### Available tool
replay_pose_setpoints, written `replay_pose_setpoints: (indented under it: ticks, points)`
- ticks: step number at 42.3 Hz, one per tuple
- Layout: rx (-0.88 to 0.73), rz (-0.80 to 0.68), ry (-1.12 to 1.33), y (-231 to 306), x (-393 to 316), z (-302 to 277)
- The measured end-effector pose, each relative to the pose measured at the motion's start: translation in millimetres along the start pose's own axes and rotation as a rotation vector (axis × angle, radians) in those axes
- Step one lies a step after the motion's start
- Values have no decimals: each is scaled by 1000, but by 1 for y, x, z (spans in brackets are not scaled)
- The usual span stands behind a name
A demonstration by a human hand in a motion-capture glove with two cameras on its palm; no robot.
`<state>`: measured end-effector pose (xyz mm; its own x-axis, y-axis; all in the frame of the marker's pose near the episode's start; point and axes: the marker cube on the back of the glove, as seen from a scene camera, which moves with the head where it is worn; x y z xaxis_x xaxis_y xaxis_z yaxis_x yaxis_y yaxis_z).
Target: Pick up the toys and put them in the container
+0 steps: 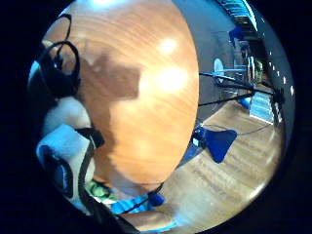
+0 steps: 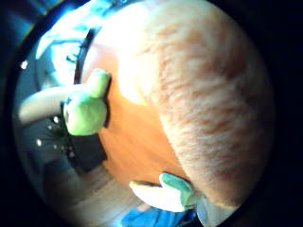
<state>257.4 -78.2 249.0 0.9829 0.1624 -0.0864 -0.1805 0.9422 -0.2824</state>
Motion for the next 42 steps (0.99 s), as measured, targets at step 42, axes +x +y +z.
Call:
replay_pose_setpoints:
  ticks: [42]
  points:
    - [397, -338, -29, 179, -372, -242]
